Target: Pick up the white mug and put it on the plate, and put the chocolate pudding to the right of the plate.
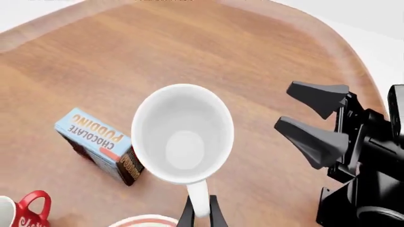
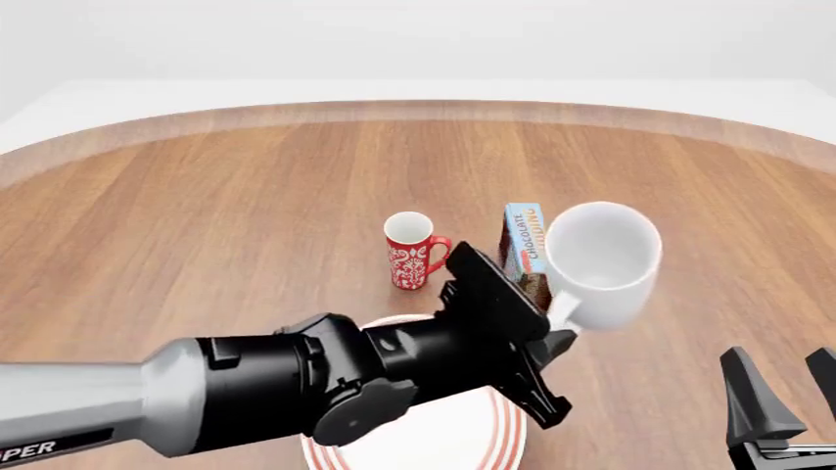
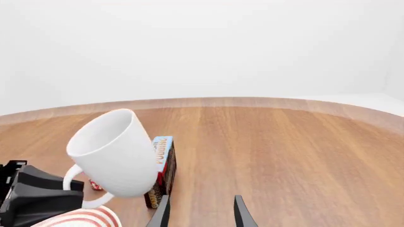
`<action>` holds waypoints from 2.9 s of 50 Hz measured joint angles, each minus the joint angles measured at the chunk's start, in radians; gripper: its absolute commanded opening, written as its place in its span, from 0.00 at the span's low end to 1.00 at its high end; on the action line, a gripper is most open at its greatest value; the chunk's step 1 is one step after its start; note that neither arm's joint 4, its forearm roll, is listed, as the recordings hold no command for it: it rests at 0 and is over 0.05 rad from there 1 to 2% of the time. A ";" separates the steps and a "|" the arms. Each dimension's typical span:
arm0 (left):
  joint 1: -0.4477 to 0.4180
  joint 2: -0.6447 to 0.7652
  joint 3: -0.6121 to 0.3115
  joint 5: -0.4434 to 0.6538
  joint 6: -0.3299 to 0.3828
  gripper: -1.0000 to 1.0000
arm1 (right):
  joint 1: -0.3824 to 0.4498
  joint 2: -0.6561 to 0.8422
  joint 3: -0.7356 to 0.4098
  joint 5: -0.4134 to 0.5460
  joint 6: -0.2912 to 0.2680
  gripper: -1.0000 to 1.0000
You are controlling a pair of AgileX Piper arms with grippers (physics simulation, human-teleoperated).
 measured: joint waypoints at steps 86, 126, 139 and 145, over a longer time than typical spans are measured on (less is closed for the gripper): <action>0.181 -0.391 0.487 -0.150 -0.094 0.00 | 0.002 0.000 -0.001 0.001 0.001 1.00; 0.204 -0.444 0.606 -0.098 -0.128 0.00 | 0.002 0.000 -0.002 0.000 0.000 1.00; 0.211 -0.483 0.620 -0.026 -0.124 0.00 | 0.003 0.000 -0.001 0.000 0.001 1.00; 0.211 -0.495 0.628 -0.009 -0.126 0.00 | 0.003 0.000 -0.001 0.000 0.000 1.00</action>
